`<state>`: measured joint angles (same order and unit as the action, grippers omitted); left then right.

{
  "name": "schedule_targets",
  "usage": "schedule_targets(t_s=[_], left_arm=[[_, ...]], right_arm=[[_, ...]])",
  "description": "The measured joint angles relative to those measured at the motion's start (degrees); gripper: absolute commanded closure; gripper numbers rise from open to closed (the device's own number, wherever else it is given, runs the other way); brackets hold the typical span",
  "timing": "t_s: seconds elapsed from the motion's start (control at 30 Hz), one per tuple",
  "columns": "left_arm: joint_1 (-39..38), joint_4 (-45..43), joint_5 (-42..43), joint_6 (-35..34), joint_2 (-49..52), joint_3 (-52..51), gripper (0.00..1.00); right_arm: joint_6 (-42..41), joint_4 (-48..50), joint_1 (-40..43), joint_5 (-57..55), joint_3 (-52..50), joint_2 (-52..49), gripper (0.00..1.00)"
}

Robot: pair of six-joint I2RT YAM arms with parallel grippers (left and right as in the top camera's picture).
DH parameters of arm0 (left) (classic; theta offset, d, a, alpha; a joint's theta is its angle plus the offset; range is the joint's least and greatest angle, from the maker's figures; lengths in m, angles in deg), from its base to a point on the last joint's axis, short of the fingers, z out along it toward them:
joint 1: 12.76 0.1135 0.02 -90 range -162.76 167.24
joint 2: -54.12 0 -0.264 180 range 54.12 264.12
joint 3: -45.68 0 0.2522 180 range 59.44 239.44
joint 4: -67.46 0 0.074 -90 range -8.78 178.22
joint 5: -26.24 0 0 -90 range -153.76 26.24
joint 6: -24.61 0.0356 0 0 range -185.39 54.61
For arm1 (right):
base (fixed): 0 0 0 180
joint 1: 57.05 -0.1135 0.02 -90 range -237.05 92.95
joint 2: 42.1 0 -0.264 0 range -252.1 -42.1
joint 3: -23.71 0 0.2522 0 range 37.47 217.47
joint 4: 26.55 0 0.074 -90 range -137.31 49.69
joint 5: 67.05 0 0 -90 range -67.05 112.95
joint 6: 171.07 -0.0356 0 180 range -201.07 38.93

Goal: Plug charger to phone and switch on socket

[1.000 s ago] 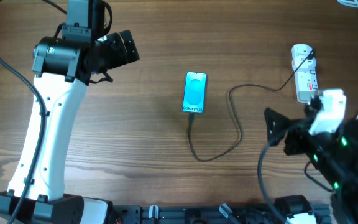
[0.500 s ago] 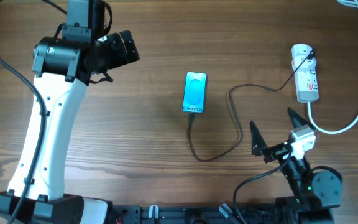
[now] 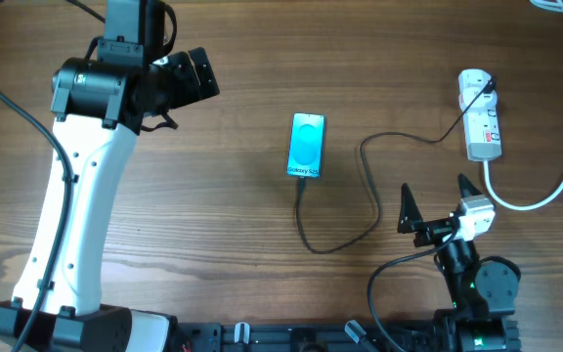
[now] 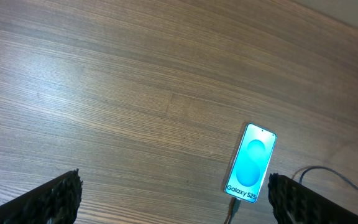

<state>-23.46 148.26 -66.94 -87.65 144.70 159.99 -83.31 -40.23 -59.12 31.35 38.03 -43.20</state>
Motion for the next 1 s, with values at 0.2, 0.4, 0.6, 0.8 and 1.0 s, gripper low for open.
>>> schedule_targets(t_s=[0.2, 0.4, 0.6, 0.8, 1.0], left_arm=[[0.00, 0.00, 0.00, 0.02, 0.00, 0.00, 0.00], [0.00, 0.00, 0.00, 0.02, 0.00, 0.00, 0.00], [0.00, 0.00, 0.00, 0.02, 0.00, 0.00, 0.00], [0.00, 0.00, 0.00, 0.02, 0.00, 0.00, 0.00], [0.00, 0.00, 0.00, 0.02, 0.00, 0.00, 0.00]], right_arm=[[2.47, -0.07, 0.02, -1.44, 0.00, 0.00, 0.00], [4.11, -0.09, 0.04, -1.64, 0.00, 0.00, 0.00], [4.11, -0.07, 0.04, -1.68, 0.00, 0.00, 0.00], [4.11, -0.09, 0.04, -1.68, 0.00, 0.00, 0.00], [4.11, -0.07, 0.04, -1.66, 0.00, 0.00, 0.00]])
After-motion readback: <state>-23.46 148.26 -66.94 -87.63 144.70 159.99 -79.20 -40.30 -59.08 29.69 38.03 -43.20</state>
